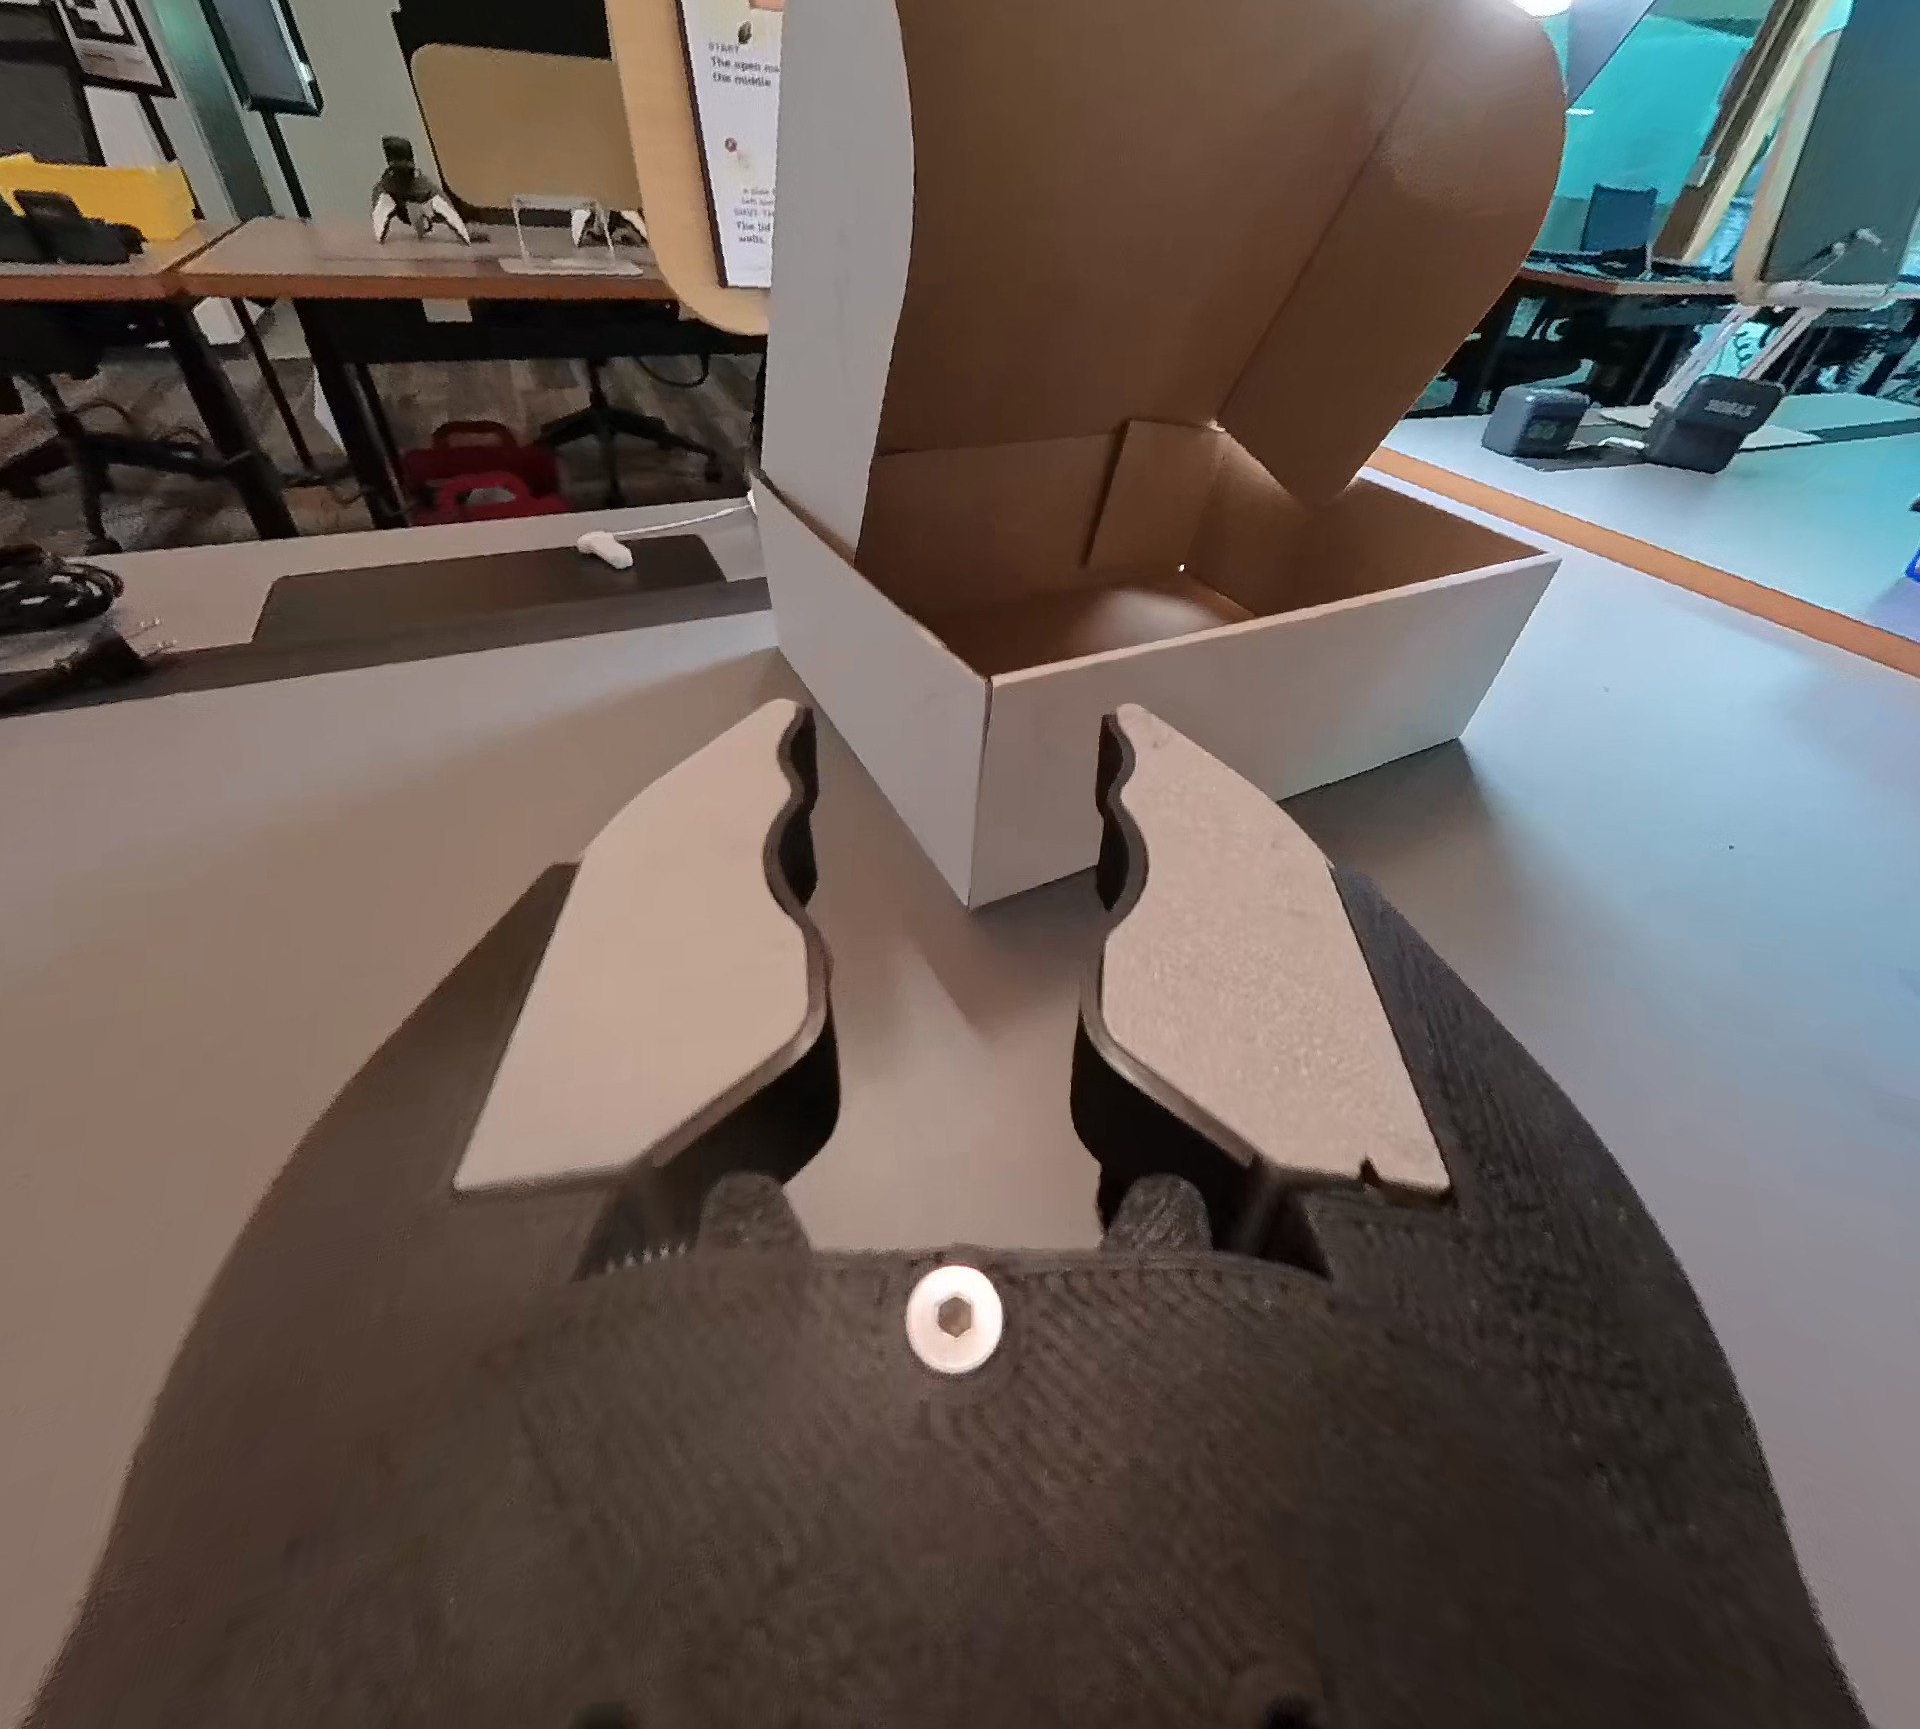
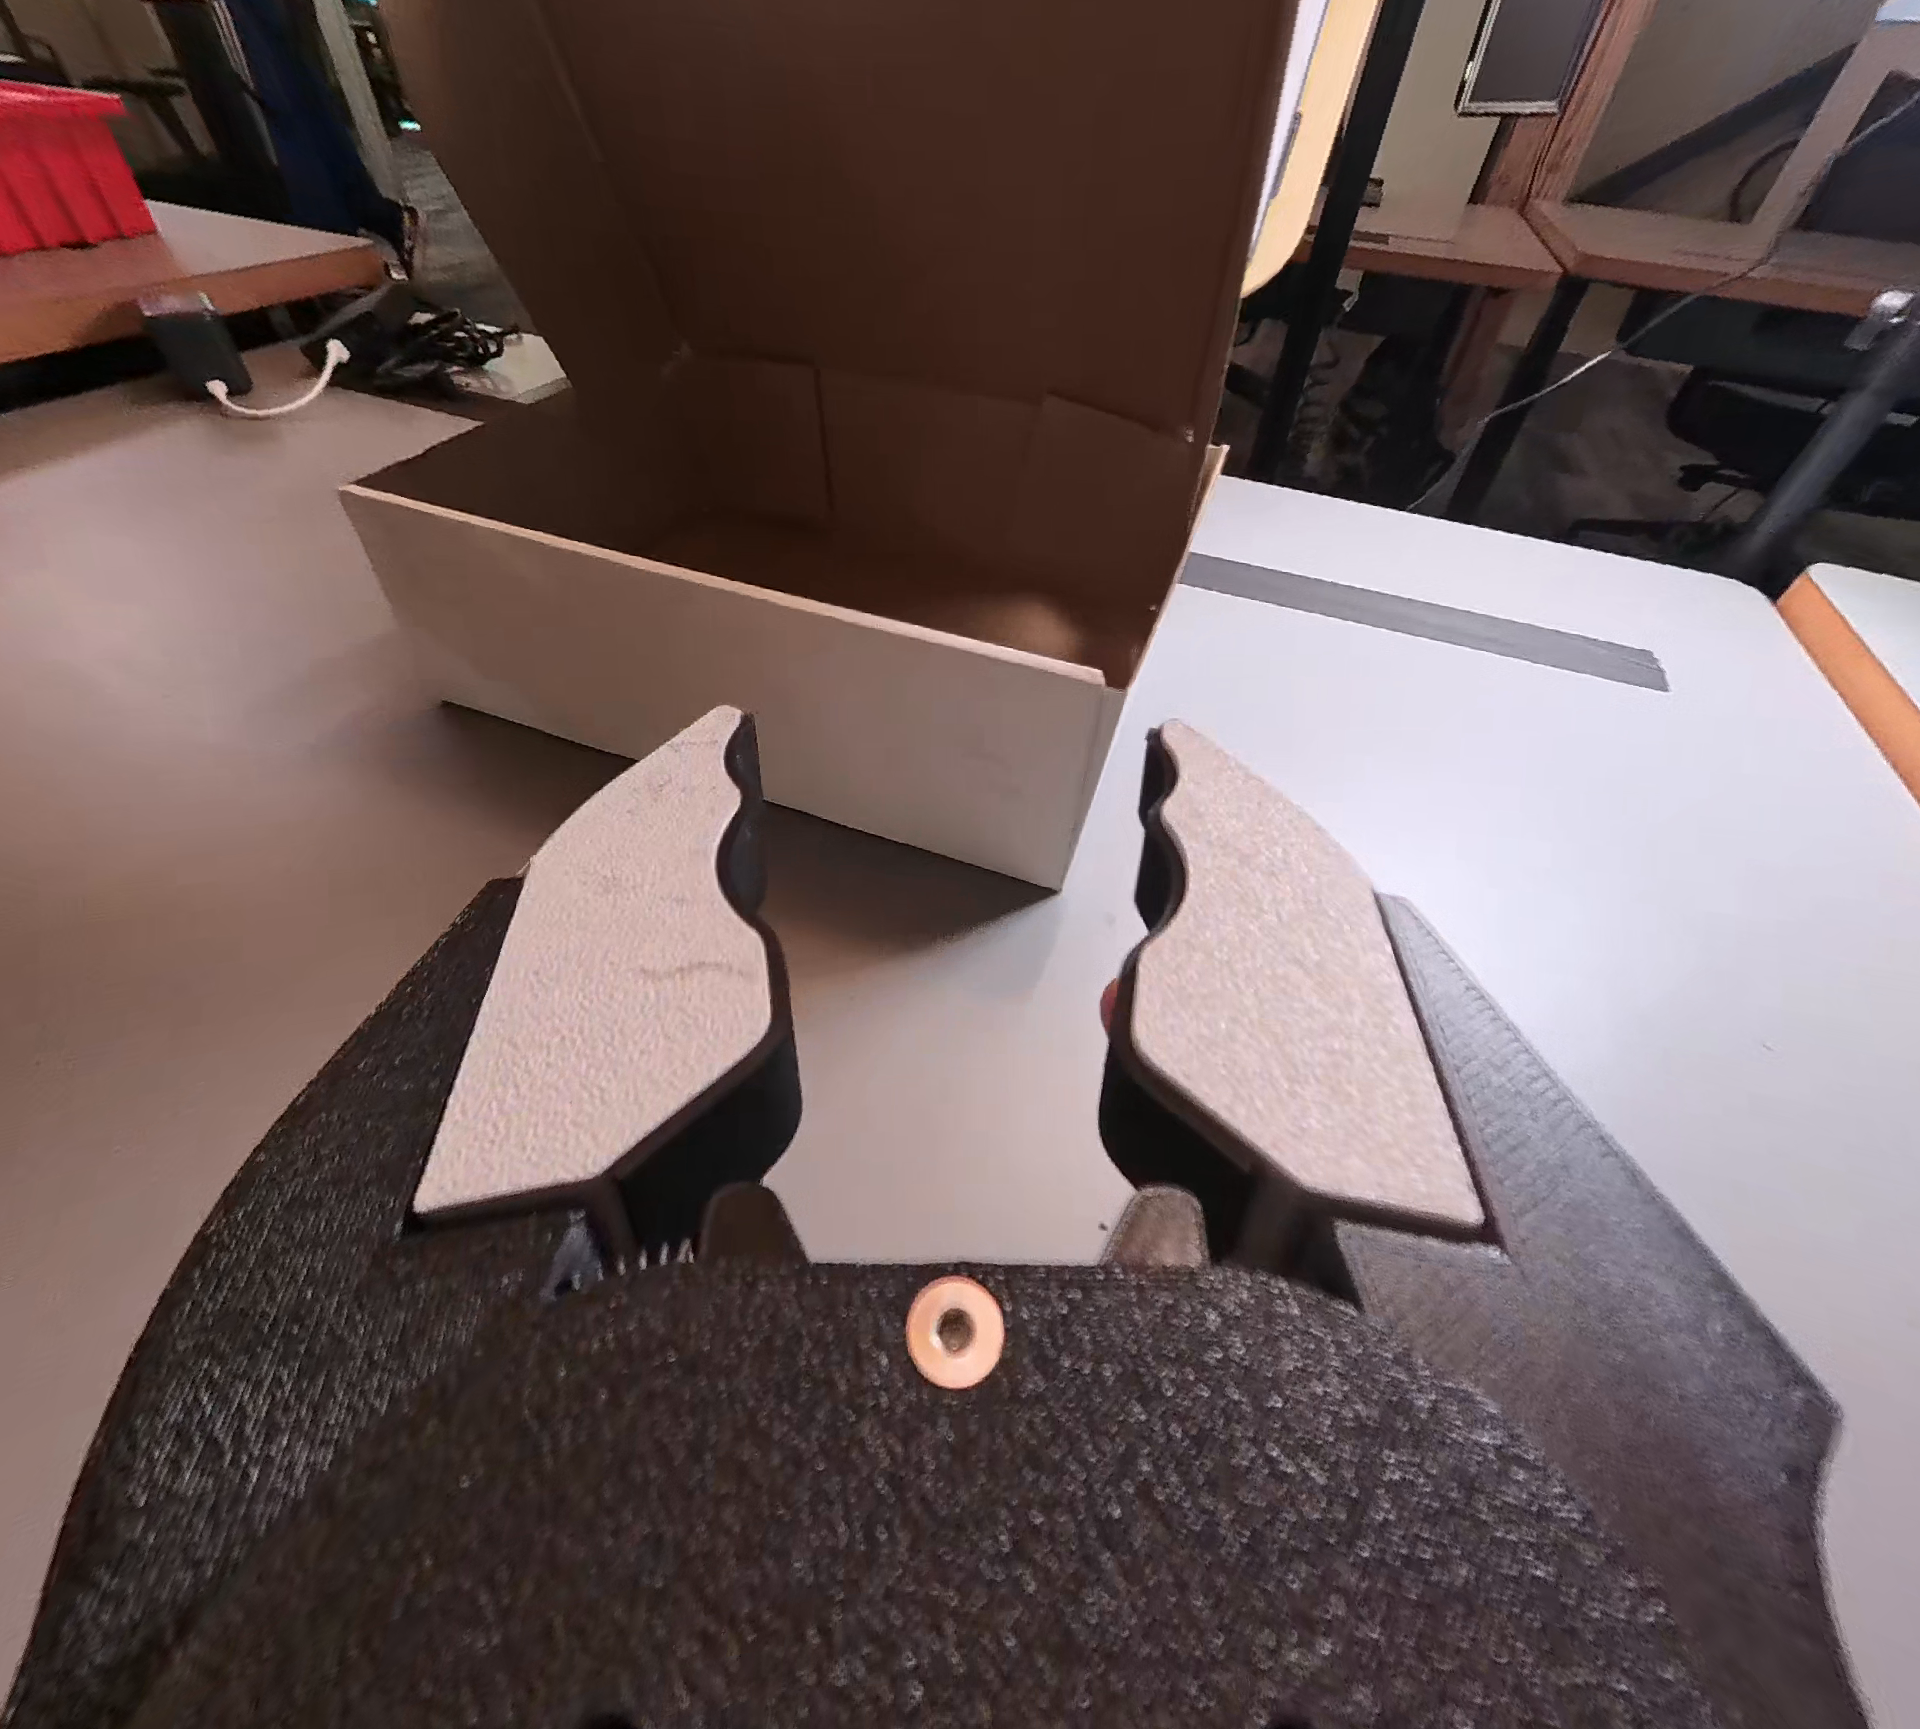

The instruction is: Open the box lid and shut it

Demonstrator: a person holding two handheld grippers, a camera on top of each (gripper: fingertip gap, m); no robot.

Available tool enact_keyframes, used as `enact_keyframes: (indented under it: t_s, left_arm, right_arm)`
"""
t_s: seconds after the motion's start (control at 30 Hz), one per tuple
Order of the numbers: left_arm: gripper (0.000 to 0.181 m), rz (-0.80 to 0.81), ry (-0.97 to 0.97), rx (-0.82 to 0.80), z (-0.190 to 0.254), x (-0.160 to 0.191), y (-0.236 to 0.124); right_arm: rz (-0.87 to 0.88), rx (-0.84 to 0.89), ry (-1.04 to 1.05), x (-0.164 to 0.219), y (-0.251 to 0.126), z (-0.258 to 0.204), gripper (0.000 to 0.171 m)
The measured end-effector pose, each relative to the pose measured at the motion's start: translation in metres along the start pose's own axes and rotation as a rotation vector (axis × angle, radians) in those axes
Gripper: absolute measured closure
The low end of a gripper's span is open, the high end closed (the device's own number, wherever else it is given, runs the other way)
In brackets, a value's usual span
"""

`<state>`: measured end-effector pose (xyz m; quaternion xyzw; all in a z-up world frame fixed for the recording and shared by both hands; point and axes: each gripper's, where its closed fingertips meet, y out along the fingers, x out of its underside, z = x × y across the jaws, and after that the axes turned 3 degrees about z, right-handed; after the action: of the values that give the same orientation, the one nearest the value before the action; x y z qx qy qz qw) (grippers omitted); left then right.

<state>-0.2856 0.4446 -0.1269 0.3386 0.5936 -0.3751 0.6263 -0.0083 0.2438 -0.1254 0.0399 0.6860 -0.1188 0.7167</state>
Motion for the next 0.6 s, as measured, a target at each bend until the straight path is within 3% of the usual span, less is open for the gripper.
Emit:
enact_keyframes:
  t_s: [0.37, 0.6]
  left_arm:
    - [0.124, -0.037, -0.024, 0.071, 0.007, 0.011, 0.013]
    - [0.124, -0.086, -0.044, 0.278, -0.020, 0.009, 0.007]
  right_arm:
    - [-0.031, -0.019, 0.014, 0.008, 0.010, -0.003, 0.099]
    - [0.036, -0.092, -0.085, -0.002, 0.001, 0.031, 0.097]
